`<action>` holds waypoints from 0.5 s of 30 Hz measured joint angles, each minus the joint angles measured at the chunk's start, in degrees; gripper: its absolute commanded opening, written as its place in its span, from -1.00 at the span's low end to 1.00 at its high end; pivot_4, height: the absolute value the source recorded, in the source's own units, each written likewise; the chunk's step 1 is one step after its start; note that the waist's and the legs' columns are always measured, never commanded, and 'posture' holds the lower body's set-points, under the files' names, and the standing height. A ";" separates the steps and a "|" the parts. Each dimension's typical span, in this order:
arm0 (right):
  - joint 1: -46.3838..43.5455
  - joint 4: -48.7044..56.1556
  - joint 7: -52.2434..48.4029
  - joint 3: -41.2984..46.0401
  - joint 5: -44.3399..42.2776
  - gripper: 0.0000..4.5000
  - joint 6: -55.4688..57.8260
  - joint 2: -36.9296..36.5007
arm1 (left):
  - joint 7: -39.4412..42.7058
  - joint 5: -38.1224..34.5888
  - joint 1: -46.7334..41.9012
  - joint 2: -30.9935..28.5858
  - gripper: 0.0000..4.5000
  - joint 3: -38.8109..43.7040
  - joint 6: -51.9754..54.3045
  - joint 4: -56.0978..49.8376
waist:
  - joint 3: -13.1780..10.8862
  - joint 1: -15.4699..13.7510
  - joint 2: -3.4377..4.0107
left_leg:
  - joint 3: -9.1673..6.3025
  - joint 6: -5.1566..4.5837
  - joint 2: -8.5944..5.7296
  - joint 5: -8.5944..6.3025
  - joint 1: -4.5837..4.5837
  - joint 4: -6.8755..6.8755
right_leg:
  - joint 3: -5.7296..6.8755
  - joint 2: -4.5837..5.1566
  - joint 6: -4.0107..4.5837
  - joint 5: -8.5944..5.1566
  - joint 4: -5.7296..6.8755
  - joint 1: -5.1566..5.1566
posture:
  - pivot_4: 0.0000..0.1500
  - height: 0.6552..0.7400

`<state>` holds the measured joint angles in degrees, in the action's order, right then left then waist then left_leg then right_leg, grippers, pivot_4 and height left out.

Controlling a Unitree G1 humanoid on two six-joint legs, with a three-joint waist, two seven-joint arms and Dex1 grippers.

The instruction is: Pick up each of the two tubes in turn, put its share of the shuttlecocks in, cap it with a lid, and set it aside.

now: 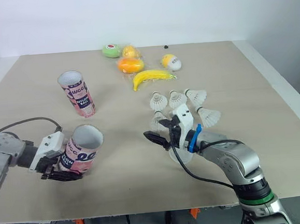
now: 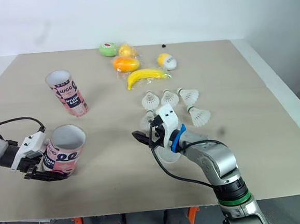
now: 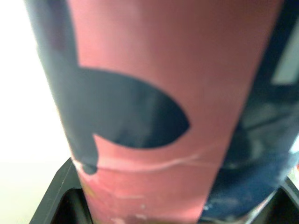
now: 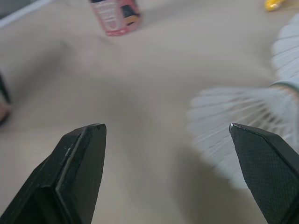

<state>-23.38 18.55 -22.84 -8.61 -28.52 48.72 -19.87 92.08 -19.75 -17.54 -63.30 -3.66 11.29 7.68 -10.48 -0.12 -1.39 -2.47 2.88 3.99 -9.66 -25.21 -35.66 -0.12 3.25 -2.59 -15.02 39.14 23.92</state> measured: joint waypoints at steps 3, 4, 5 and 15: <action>-0.05 0.01 0.89 -0.20 0.66 1.00 1.77 0.66 | 0.02 -0.23 -0.01 -0.95 0.25 -0.64 -0.21 -0.45 | 0.00 0.01 0.00 | 0.00 0.00 0.01 0.00 -0.01 0.13 | -0.01 -0.03 0.09 -0.04 0.01 0.06 | 1.00 -0.19; -0.05 0.02 1.19 -0.21 0.75 1.00 2.39 0.86 | 0.03 -0.37 0.00 -1.07 0.25 -0.74 -0.21 -0.47 | 0.00 0.02 0.00 | 0.00 0.00 0.01 0.00 -0.01 0.15 | -0.01 -0.04 0.11 -0.05 0.02 0.07 | 1.00 -0.19; -0.05 0.02 1.44 -0.21 0.78 1.00 2.70 1.00 | 0.02 -0.45 0.00 -1.15 0.25 -0.80 -0.21 -0.47 | 0.00 0.02 0.01 | 0.00 -0.01 0.01 0.00 -0.01 0.16 | -0.01 -0.04 0.12 -0.05 0.02 0.07 | 1.00 -0.19; -0.54 0.18 3.13 -0.33 3.45 1.00 4.33 1.50 | -0.16 -1.28 0.96 -1.23 0.25 -0.85 -0.13 -1.73 | 0.00 0.02 0.01 | 0.01 -0.01 0.01 -0.01 -0.02 0.13 | -0.01 -0.03 -0.07 -0.14 0.02 0.07 | 1.00 -0.19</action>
<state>-23.92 18.73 -19.71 -8.94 -25.07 53.05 -18.37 91.92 -21.03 -16.58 -64.53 -4.52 11.16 5.96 -10.48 -0.10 -1.38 -2.47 2.87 4.01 -9.67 -25.23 -35.53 -0.13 3.22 -2.67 -15.16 39.16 23.98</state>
